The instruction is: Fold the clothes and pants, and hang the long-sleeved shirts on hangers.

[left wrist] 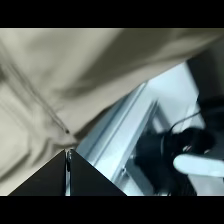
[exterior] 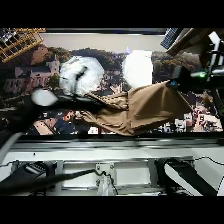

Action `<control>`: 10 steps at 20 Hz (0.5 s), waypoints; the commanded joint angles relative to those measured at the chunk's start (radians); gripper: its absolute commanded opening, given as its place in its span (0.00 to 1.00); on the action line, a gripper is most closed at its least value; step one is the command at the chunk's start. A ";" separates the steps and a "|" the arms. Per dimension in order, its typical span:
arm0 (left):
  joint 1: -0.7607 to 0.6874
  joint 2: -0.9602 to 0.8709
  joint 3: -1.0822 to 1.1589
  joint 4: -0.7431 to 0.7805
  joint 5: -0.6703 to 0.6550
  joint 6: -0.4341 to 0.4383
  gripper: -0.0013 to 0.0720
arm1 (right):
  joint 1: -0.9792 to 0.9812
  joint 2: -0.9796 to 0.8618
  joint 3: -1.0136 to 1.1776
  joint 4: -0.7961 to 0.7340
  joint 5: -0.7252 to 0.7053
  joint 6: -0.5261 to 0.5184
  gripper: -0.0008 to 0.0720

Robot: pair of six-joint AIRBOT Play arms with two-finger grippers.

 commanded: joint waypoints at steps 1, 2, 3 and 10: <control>0.239 0.220 0.001 -0.002 -0.169 -0.035 0.04 | 0.162 -0.042 0.000 -0.056 -0.115 0.083 0.05; 0.287 0.261 0.001 -0.002 -0.192 -0.064 0.04 | 0.222 -0.060 0.000 -0.079 -0.144 0.108 0.05; 0.322 0.298 0.001 -0.002 -0.202 -0.092 0.04 | 0.276 -0.080 0.000 -0.100 -0.167 0.129 0.05; 0.345 0.399 0.001 -0.002 -0.203 -0.164 0.04 | 0.623 -0.298 0.000 -0.145 -0.433 0.151 0.05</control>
